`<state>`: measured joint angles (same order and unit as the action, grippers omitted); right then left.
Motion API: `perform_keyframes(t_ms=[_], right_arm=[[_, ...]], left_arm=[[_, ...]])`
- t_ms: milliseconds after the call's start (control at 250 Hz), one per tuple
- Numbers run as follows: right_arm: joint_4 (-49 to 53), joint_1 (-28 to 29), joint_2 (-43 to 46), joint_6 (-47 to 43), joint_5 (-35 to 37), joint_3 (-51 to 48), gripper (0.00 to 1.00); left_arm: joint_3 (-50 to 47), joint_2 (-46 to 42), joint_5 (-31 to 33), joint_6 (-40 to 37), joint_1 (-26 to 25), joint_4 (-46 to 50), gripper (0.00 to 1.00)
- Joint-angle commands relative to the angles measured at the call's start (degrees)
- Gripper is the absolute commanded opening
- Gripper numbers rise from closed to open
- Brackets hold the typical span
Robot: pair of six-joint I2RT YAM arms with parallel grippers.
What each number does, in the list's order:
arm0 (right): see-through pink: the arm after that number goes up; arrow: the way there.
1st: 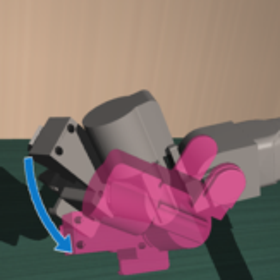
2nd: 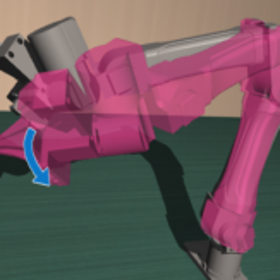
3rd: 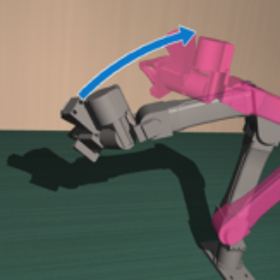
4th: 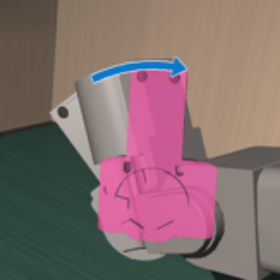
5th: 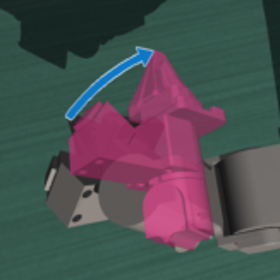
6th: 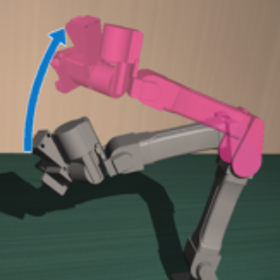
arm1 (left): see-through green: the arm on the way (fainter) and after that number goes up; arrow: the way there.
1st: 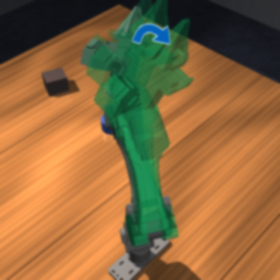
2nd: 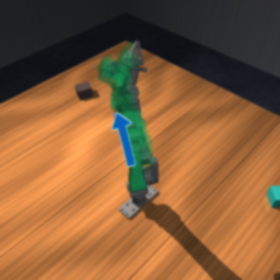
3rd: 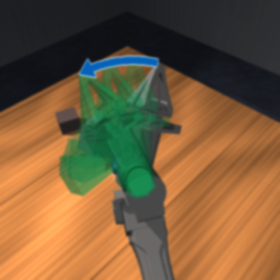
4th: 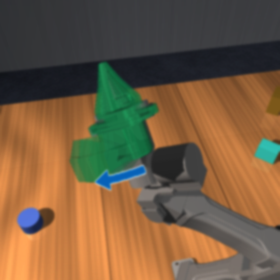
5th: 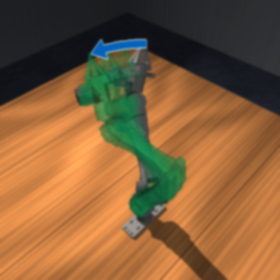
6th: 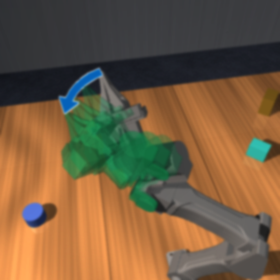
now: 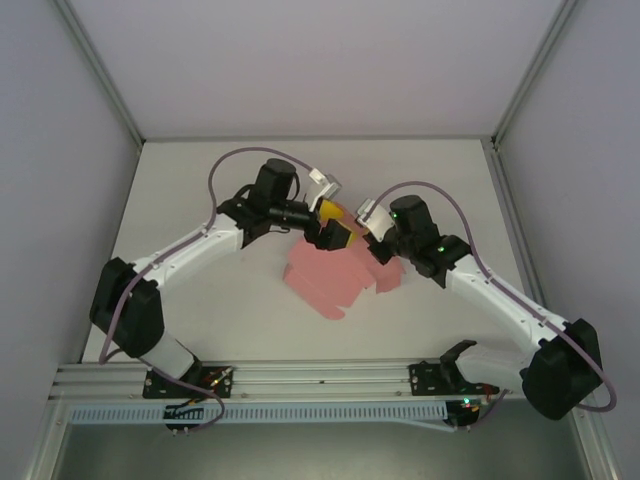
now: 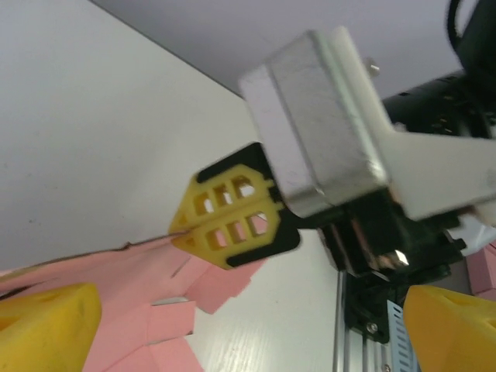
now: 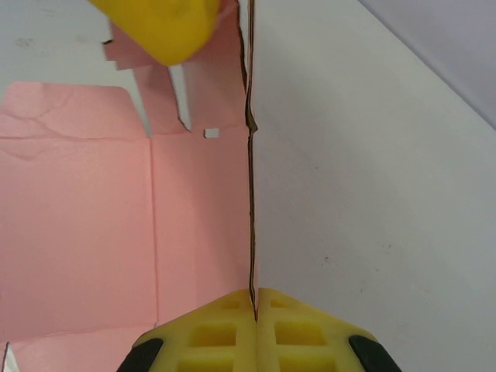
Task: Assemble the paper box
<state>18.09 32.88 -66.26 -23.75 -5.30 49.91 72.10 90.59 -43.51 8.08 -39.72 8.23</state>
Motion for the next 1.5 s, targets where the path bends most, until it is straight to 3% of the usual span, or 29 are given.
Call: perform_keyframes(t_ms=[0, 84, 148, 399, 555, 579, 687, 878, 1070, 1202, 1258, 1497], right_arm=[[-0.9, -0.3, 0.7, 0.2, -3.1, 1.6, 0.00], [-0.8, -0.3, 1.2, -0.3, -4.2, 1.2, 0.00], [-0.7, -0.3, 1.3, -0.5, -4.1, 1.1, 0.00], [-1.0, -0.3, 0.4, -0.5, -6.4, 1.2, 0.00], [-1.0, -0.3, 0.4, -0.5, -6.4, 1.1, 0.00], [-0.9, -0.3, 0.5, -0.5, -6.3, 1.2, 0.00], [-0.8, -0.3, 0.3, -0.2, -5.3, 1.4, 0.00], [-0.5, -0.5, 0.5, 1.1, -5.2, 1.7, 0.00], [2.1, -0.5, -1.3, 0.9, -6.7, 3.3, 0.00], [2.6, -0.4, -1.6, 1.4, -6.3, 3.9, 0.00], [2.6, -0.3, -1.5, 1.7, -6.3, 3.9, 0.00], [0.9, 1.9, -3.0, 8.1, -2.7, 4.4, 0.00]], left_arm=[[2.8, 2.3, 6.8, 0.1, 1.0, 2.7, 1.00], [3.8, 2.6, 13.2, -0.7, 2.4, 4.7, 1.00], [3.0, 2.1, 13.5, -0.5, 4.4, 3.6, 1.00], [2.6, 4.2, -4.1, -0.3, 5.9, -2.1, 1.00], [2.9, 4.4, -7.1, -3.5, 5.3, -1.9, 0.99], [3.2, 4.3, -7.6, -4.4, 5.3, -1.2, 0.95], [4.1, 3.3, -8.1, -7.9, 5.1, 2.0, 0.62], [3.4, 0.9, -2.6, -12.2, 4.7, 6.7, 0.19], [4.2, -0.9, 6.8, -18.3, 1.6, 9.7, 0.16], [6.8, -0.5, 12.3, -20.2, -0.2, 12.6, 0.03], [7.9, -0.2, 15.4, -20.8, -1.3, 13.5, 0.02], [16.4, 3.7, 27.6, -11.2, -7.0, 16.4, 0.00]])
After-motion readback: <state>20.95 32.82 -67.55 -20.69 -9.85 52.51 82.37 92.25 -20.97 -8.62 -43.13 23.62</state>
